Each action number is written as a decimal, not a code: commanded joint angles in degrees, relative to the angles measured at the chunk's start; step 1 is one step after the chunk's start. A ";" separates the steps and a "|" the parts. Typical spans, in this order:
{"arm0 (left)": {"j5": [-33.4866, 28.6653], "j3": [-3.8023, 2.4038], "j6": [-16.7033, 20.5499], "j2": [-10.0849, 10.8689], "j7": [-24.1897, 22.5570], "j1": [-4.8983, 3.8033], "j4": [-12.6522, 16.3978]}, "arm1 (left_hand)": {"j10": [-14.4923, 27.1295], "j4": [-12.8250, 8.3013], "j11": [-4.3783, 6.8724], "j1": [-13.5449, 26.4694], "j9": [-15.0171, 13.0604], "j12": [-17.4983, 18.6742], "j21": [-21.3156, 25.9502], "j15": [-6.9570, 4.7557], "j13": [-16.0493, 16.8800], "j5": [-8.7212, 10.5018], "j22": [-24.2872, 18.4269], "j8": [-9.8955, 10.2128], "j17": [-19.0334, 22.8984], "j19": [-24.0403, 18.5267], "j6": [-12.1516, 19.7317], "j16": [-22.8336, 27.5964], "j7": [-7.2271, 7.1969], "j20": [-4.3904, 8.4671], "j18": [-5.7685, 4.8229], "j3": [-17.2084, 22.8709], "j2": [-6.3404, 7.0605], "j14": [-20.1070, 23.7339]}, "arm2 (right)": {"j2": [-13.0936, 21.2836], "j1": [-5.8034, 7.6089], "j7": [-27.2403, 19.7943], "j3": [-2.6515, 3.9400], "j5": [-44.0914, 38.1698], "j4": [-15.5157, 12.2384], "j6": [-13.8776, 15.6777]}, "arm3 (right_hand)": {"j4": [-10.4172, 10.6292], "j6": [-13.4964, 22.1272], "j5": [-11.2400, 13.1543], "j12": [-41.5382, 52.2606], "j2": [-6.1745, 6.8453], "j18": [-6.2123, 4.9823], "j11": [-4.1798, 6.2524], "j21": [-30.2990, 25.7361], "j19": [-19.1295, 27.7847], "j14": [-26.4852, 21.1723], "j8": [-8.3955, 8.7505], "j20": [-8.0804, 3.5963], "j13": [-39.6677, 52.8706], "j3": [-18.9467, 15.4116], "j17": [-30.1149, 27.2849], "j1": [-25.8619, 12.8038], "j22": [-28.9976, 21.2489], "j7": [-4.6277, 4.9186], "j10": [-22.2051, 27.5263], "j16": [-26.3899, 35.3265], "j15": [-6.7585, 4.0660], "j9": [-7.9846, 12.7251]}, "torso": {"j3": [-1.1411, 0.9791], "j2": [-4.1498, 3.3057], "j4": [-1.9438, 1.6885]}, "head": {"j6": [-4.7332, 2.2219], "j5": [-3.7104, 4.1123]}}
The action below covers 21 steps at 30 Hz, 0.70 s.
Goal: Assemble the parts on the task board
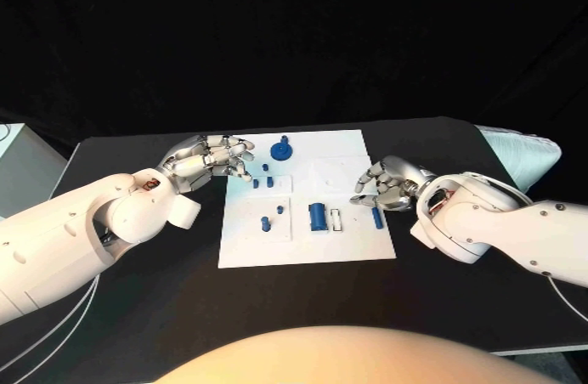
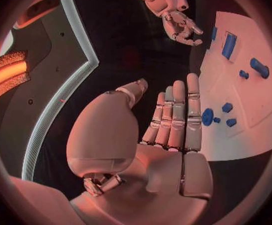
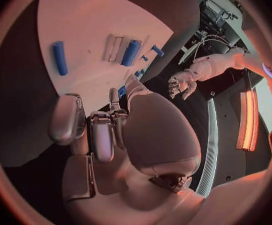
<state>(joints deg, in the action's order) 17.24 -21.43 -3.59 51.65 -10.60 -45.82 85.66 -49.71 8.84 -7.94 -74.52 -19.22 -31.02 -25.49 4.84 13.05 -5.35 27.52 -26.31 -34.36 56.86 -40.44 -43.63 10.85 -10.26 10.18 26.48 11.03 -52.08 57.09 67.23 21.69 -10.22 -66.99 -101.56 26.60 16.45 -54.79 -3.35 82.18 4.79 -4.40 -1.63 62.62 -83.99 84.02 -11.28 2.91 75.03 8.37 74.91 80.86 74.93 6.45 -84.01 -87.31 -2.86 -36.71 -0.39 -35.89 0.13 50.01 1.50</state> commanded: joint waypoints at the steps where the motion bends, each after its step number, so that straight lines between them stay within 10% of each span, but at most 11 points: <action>1: -1.14 0.01 -1.30 -0.26 -1.46 0.05 -0.15 | -3.86 0.89 -0.12 -2.47 1.18 6.35 7.77 0.31 -3.60 -0.04 -5.90 0.08 5.04 -0.28 -0.27 11.24 0.39 -1.51 0.21 -0.07 0.16 -1.70 | 1.33 0.14 -1.72 -0.02 4.07 0.95 -3.23 | -0.14 -1.64 -0.25 0.54 -0.71 0.14 0.10 0.48 -2.81 5.09 0.55 0.26 9.07 1.06 11.44 0.46 7.41 -0.29 -1.68 0.20 0.20 1.44 | 0.07 0.32 0.06 | -0.01 0.41; 9: -1.28 0.09 -2.35 -0.81 -2.62 0.06 -0.79 | -12.06 1.25 -0.46 -5.69 3.67 19.91 19.24 2.23 -8.59 0.26 -15.86 4.03 10.32 0.81 -4.32 28.39 -1.46 -3.11 0.40 1.70 0.56 -0.39 | 4.40 0.05 3.43 -0.10 -2.20 1.96 -7.94 | -0.85 -4.85 -0.20 1.12 1.57 0.31 0.73 1.63 -3.04 5.19 0.77 0.01 9.57 2.26 11.76 1.57 7.87 -1.01 -2.21 -0.07 -0.17 3.50 | 0.23 0.62 0.27 | -0.01 1.31; 21: -1.25 0.15 -1.66 -1.19 -2.70 0.22 -0.90 | -17.80 0.42 1.46 -5.35 4.45 25.51 13.07 -2.13 -8.66 0.22 -14.46 6.79 5.13 16.05 -8.47 23.52 -0.80 2.42 0.21 -0.77 -0.05 -17.80 | 4.35 -1.89 11.22 -0.24 -7.91 1.69 -6.93 | 0.30 -6.29 -0.59 0.88 3.97 0.35 0.96 1.78 -3.17 5.21 0.13 -0.14 9.48 0.17 11.81 -5.29 8.09 -1.30 -2.11 -0.12 -0.33 3.35 | 0.13 0.51 0.17 | -0.01 1.68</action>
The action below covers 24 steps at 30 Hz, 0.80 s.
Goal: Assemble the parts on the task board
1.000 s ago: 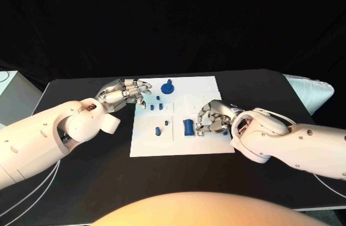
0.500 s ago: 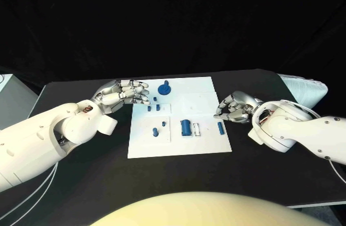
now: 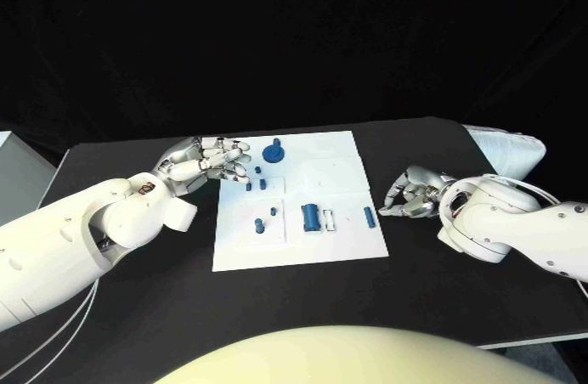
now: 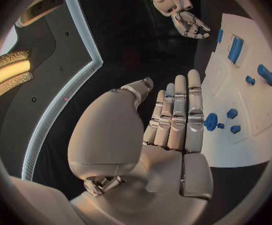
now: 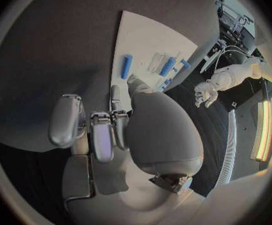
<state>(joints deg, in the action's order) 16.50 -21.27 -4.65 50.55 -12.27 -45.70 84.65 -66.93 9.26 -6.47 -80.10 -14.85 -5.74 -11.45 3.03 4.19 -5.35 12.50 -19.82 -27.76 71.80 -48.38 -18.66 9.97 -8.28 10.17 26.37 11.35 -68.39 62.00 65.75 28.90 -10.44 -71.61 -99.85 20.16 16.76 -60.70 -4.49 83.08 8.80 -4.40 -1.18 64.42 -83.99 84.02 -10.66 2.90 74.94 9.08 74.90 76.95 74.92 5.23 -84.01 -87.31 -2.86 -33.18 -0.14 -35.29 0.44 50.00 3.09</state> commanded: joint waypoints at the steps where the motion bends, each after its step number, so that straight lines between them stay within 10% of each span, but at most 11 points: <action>1: -0.50 -0.01 -0.50 -0.07 -0.99 0.12 0.14 | -0.67 0.05 -0.08 0.33 0.16 0.33 -1.51 -0.43 0.29 0.18 0.96 0.58 -2.64 1.38 -0.68 -2.31 0.16 0.64 0.14 -0.91 -0.40 -1.61 | -0.87 -0.65 4.43 -0.02 -3.28 0.08 -0.19 | -0.01 -0.54 0.49 -0.12 0.03 0.33 0.57 -0.11 -3.17 5.20 -0.70 -0.16 9.49 -1.28 11.78 -2.86 8.10 -0.16 -2.06 -0.10 -0.37 -0.39 | -0.12 -0.12 -0.20 | 0.00 0.23; 24: -0.58 0.00 -0.08 0.44 -0.65 0.47 0.42 | -0.89 0.46 0.10 0.40 0.20 -1.39 -4.79 -0.65 2.23 0.07 3.83 1.42 -11.41 0.92 -1.68 -9.26 0.32 1.15 -0.09 -2.37 -0.90 0.88 | -5.16 -2.78 8.24 -0.05 -5.81 1.58 1.74 | -0.15 -0.73 -2.98 -0.49 -0.54 0.29 1.09 -0.39 -3.22 5.24 -2.31 -0.53 9.30 -5.44 11.98 -5.29 8.18 -0.81 -1.86 -0.26 -0.82 -2.46 | -0.02 -0.07 -0.14 | 0.00 -0.49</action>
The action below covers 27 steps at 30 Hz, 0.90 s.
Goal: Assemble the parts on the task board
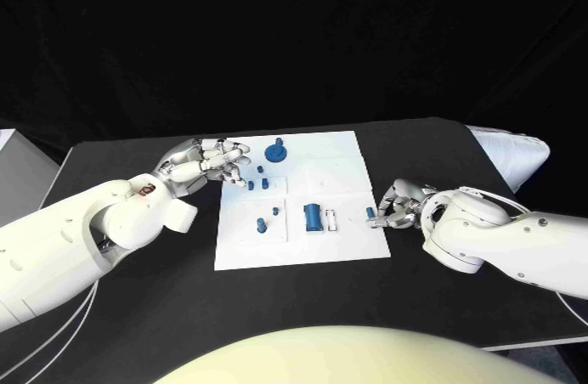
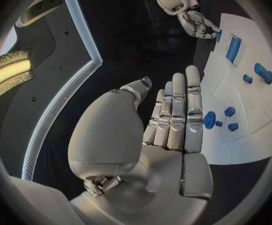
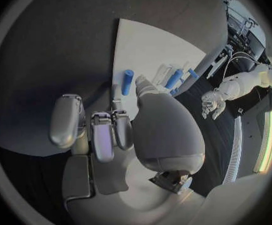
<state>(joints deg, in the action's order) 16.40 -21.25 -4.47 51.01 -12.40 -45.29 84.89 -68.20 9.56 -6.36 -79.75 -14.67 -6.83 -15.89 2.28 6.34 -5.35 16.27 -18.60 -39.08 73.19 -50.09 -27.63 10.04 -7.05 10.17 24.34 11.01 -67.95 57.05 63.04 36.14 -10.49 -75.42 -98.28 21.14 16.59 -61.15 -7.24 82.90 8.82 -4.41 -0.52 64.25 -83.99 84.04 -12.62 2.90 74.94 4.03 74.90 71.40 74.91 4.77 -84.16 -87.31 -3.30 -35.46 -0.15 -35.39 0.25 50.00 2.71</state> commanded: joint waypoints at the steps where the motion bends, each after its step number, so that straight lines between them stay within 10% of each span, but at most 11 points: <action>1: -0.48 -0.02 -0.27 0.00 -0.45 0.07 0.19 | 0.47 0.18 -0.03 0.04 0.03 -0.31 -0.39 0.13 0.11 0.07 0.10 0.24 -0.22 -0.54 0.08 -0.40 0.28 -0.10 -0.10 -0.34 -0.58 0.56 | -0.35 -0.08 1.02 0.00 -2.20 0.04 0.83 | 0.01 -0.32 -0.25 -0.31 -0.58 0.29 0.46 -0.23 -3.22 5.23 -0.45 -0.54 9.31 -0.42 12.00 0.39 8.20 -0.38 -1.72 -0.27 -0.41 -0.29 | -0.01 0.03 0.05 | 0.00 -0.09; 27: -0.43 -0.01 -0.96 0.22 0.43 0.12 0.34 | 1.52 0.38 -0.38 -0.06 0.12 -0.40 -0.79 0.44 0.41 0.06 0.66 0.67 -1.41 -1.39 0.72 -1.32 0.64 -0.30 -0.18 -0.46 -0.82 1.82 | -3.84 -0.92 2.34 -0.10 -6.74 2.78 -4.33 | -0.49 2.10 2.54 -1.73 0.37 0.13 0.38 -1.89 -3.01 5.16 -2.19 -0.69 8.38 1.36 11.80 8.83 7.99 -0.21 -0.67 -0.09 -0.42 -3.85 | -0.05 0.04 0.11 | 0.00 -0.36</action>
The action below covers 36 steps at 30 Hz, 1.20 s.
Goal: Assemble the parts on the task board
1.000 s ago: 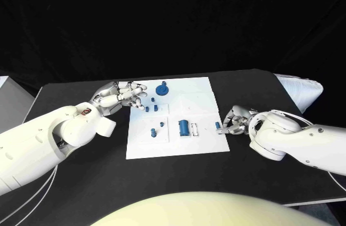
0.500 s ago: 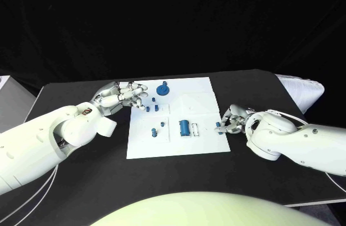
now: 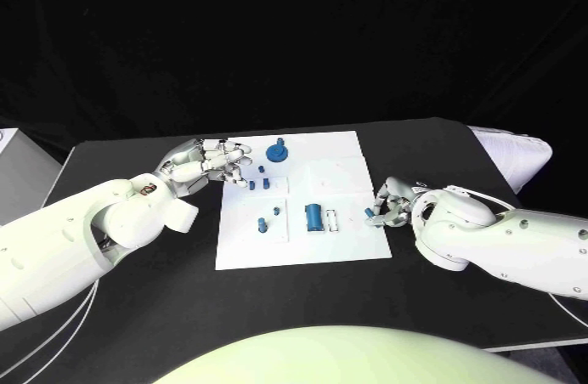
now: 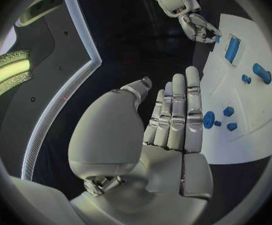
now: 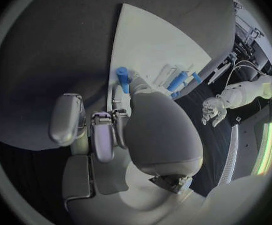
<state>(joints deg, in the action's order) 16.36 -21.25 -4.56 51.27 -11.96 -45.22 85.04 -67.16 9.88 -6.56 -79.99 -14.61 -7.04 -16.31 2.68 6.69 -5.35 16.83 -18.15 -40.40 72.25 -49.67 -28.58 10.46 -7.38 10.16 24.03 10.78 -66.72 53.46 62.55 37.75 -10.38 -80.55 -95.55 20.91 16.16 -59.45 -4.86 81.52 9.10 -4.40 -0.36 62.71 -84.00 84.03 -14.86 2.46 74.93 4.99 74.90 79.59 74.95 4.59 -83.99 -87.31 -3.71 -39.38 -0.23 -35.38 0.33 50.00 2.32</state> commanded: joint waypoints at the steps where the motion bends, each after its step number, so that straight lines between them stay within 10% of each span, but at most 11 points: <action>1: -0.38 -0.01 -0.88 -0.04 0.00 0.05 0.19 | 0.48 0.06 -0.18 0.18 0.06 -0.20 -0.38 0.04 0.07 0.06 0.11 0.21 -0.10 -0.46 0.30 -0.36 0.22 0.03 -0.17 -0.15 -0.59 0.59 | -0.29 -0.47 0.75 -0.22 -1.63 0.05 -4.49 | -0.12 0.47 0.19 -0.43 0.22 0.11 0.20 -0.45 -2.98 5.17 0.04 -0.24 8.32 0.55 11.83 0.91 7.93 -0.01 -0.77 -0.11 0.01 0.02 | 0.04 0.06 0.03 | 0.00 0.02; 7: -0.35 -0.01 -0.94 0.00 0.08 0.05 0.23 | 0.56 0.08 -0.21 0.17 0.06 -0.21 -0.40 0.06 0.08 0.05 0.14 0.24 -0.16 -0.52 0.35 -0.41 0.24 0.02 -0.18 -0.16 -0.60 0.67 | -0.56 -0.70 0.93 -0.26 -1.72 -0.06 -6.01 | -0.45 1.00 -1.64 -0.85 0.65 0.07 0.06 -0.84 -2.90 5.17 0.18 -0.15 8.04 2.01 11.93 2.87 7.87 0.17 -0.43 -0.17 0.11 -0.18 | 0.07 0.06 0.00 | 0.00 0.12; 18: -0.27 -0.01 -0.98 0.11 0.17 0.07 0.32 | 0.69 0.07 -0.24 0.10 0.07 -0.24 -0.45 0.09 0.13 0.04 0.21 0.28 -0.29 -0.63 0.43 -0.52 0.28 -0.01 -0.18 -0.16 -0.66 0.82 | -0.88 -0.80 0.73 -0.27 -1.58 -0.36 -3.99 | -0.20 0.34 -20.62 -0.75 3.53 0.10 0.15 -0.86 -3.08 5.21 0.99 -0.28 8.15 12.61 12.13 2.98 8.18 0.18 -0.36 -0.27 0.00 0.69 | 0.07 0.02 -0.02 | 0.00 -0.02; 36: -0.22 -0.01 -1.12 0.16 0.34 0.08 0.32 | 0.69 0.07 -0.24 0.10 0.07 -0.24 -0.45 0.09 0.13 0.04 0.21 0.28 -0.29 -0.63 0.43 -0.52 0.28 -0.01 -0.18 -0.16 -0.66 0.82 | -0.44 1.88 -0.09 -0.08 4.98 -3.84 1.02 | 0.19 0.03 -22.47 -0.46 4.93 0.19 0.24 -0.32 -3.22 5.32 0.56 -0.36 8.34 15.79 12.54 -0.31 8.48 0.04 -0.62 -0.60 -0.07 0.36 | 0.06 0.04 0.04 | 0.00 -0.16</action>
<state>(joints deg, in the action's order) 16.37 -21.24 -4.63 51.50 -11.47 -45.18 85.22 -66.96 9.88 -6.76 -79.99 -14.62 -7.03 -16.51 2.68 6.75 -5.35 16.98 -18.15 -40.63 71.85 -49.46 -28.79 10.66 -7.38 10.16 24.04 10.78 -66.32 52.99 64.03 37.96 -10.53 -78.85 -98.95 20.97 16.30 -59.02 -27.42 80.76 14.02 -4.40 -0.37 62.15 -84.00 84.03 -13.97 2.47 74.93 20.37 74.95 79.92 74.92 4.66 -83.99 -87.54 -3.70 -38.99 -0.20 -35.35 0.34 50.00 2.15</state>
